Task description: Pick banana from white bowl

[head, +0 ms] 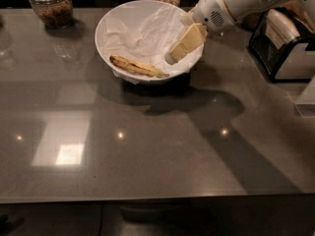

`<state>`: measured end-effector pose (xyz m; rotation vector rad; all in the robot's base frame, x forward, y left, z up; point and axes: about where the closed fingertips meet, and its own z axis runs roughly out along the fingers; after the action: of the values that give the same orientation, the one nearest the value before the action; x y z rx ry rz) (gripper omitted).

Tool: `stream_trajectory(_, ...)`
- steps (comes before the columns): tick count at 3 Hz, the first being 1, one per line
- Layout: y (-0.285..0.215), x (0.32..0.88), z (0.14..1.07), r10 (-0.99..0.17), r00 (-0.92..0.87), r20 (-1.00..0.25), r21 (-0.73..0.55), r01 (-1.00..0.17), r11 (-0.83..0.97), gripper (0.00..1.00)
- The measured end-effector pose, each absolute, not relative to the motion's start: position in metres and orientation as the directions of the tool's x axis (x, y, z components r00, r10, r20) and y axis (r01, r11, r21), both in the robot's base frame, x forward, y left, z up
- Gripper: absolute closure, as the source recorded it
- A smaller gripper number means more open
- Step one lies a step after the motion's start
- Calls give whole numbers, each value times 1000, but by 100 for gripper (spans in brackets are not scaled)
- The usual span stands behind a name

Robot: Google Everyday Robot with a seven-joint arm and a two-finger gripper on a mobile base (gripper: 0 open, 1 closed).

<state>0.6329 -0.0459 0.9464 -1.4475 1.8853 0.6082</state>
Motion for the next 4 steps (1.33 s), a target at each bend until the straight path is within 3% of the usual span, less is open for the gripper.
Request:
stream_trajectory(1, -25, 657, 941, -626, -114, -771, -63, -965, 253, 0)
stream_trajectory(3, 23, 694, 909, -620, -75, -781, -47, -983, 178, 33)
stream_trajectory(4, 38, 698, 883, -634, -97, -767, 3, -989, 147, 32)
